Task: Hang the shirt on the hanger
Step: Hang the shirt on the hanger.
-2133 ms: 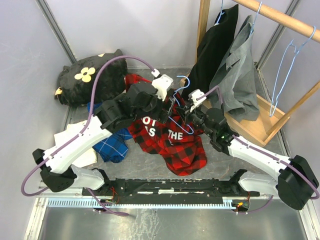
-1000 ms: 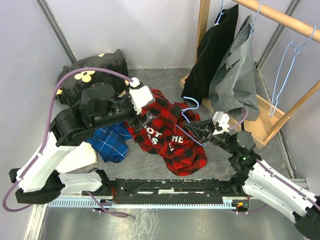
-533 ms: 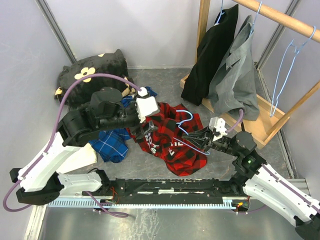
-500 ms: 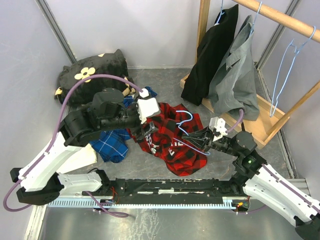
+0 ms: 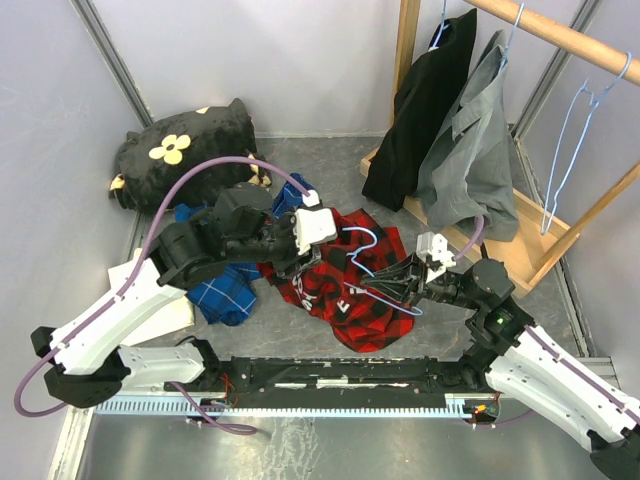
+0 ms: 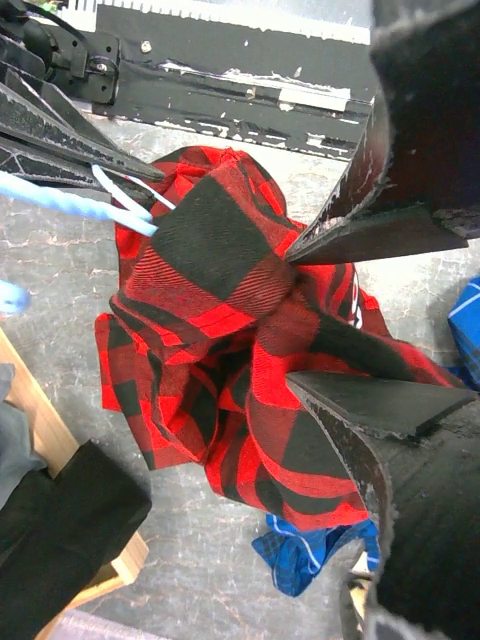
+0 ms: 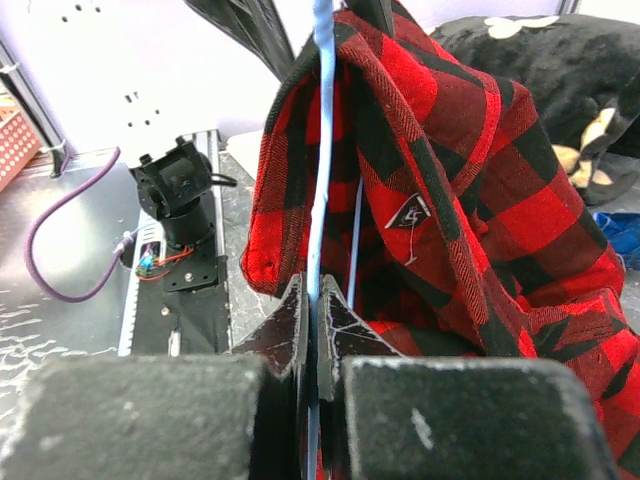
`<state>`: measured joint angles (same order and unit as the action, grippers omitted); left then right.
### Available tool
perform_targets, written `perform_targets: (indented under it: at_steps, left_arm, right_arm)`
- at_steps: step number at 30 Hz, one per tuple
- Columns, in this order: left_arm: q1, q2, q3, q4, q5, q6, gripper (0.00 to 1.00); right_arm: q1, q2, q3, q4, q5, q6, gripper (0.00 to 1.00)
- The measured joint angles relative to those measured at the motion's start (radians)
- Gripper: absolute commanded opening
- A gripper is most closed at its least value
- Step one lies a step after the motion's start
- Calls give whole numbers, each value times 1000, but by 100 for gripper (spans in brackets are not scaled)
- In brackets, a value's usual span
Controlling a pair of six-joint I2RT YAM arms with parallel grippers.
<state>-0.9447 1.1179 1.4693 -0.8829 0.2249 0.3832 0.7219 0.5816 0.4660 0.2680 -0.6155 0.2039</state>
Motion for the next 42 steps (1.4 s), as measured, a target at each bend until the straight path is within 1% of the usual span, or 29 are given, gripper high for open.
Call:
perform_targets:
  at_steps: [5, 9, 10, 11, 12, 13, 19, 21, 23, 24, 25, 27, 30, 36, 37, 38, 42]
  left_arm:
    - [0, 31, -25, 21, 19, 2, 38]
    - [0, 36, -29, 24, 42, 6, 28]
    - [0, 36, -30, 24, 50, 9, 22]
    - [0, 35, -32, 24, 60, 13, 8]
    - [0, 33, -36, 23, 69, 17, 3]
    - [0, 29, -40, 19, 80, 23, 3]
    - [0, -5, -77, 50, 109, 26, 3]
    - [0, -17, -92, 75, 110, 24, 3]
    - [0, -32, -114, 108, 109, 7, 3]
    - [0, -36, -124, 119, 100, -1, 3]
    - [0, -44, -138, 137, 90, -12, 3]
    - [-2, -62, -167, 148, 57, -37, 3]
    - [-1, -94, -216, 130, 14, -63, 3]
    - [-1, -147, -293, 121, -50, -118, 3]
    - [-1, -158, -303, 122, -62, -128, 3]
    - [-1, -168, -312, 122, -68, -133, 3]
    - [-1, -214, -336, 123, -114, -162, 3]
  right_arm:
    - [0, 16, 24, -19, -40, 9, 0]
    - [-4, 17, 40, -49, -42, 8, 0]
    - [-4, 16, 46, -61, -36, 5, 0]
    - [-5, 15, 53, -76, -28, -3, 0]
    - [-5, 14, 62, -92, -17, -14, 0]
    - [-6, 14, 75, -117, 1, -29, 1]
    - [0, 32, 204, -322, 123, -161, 26]
    - [3, 45, 257, -378, 187, -195, 31]
    - [5, 48, 296, -424, 255, -226, 34]
    - [5, 45, 311, -446, 291, -240, 37]
    - [7, 39, 319, -468, 325, -251, 43]
    - [6, 19, 323, -499, 405, -269, 46]
    - [-1, -37, 323, -547, 526, -290, 47]
    - [-2, -144, 323, -627, 666, -295, 49]
    - [-2, -156, 321, -638, 682, -288, 52]
    - [-2, -166, 316, -647, 692, -279, 58]
    - [-2, -230, 229, -629, 722, -205, 64]
